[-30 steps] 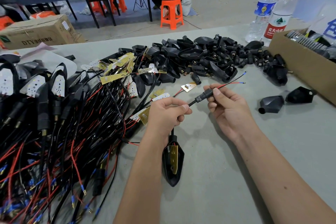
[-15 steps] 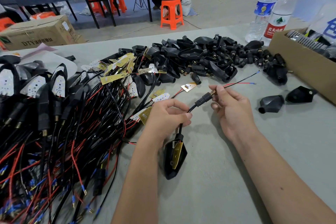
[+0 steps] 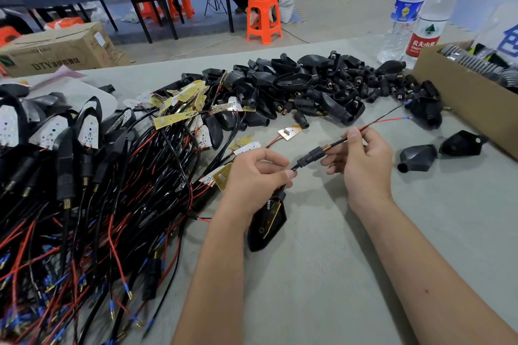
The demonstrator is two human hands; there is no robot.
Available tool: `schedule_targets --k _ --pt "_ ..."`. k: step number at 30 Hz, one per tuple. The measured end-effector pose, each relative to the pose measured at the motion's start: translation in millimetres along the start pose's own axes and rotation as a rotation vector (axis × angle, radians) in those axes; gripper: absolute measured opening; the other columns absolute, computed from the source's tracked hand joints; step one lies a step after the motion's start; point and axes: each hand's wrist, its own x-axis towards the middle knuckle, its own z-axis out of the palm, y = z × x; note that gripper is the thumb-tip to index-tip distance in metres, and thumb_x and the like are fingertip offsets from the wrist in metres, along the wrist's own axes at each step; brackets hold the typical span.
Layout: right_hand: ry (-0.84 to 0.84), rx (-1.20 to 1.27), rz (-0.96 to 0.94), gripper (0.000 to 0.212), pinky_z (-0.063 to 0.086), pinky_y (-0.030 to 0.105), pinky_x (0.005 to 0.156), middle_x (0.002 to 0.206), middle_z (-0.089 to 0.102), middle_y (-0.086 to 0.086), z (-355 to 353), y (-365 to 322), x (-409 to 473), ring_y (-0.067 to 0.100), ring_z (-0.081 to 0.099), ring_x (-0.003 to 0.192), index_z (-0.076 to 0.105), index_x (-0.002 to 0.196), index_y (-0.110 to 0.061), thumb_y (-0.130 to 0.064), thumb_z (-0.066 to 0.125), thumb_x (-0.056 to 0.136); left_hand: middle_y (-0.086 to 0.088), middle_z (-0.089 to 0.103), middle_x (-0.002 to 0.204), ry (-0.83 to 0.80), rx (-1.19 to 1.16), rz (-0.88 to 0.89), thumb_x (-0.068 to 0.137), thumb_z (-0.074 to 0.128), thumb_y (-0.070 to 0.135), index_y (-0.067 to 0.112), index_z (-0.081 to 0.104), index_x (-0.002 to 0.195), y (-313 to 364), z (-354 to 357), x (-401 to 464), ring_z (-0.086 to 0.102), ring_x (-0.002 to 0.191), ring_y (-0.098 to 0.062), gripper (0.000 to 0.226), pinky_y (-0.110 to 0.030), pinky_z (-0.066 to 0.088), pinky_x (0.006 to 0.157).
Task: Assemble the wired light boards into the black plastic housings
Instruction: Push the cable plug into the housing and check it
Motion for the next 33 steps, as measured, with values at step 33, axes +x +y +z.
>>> schedule_targets --k 33 --pt "-0.162 0.291 0.132 0.005 0.052 0.023 0.058 0.097 0.077 0.019 2 -7 -2 0.019 0.068 0.067 0.059 0.103 -0.004 -0.007 0.063 0.100 0.016 0.076 0.088 0.125 0.435 0.234 0.080 0.083 0.017 0.032 0.070 0.095 3 -13 -7 0.068 0.090 0.007 0.025 -0.019 0.051 0.080"
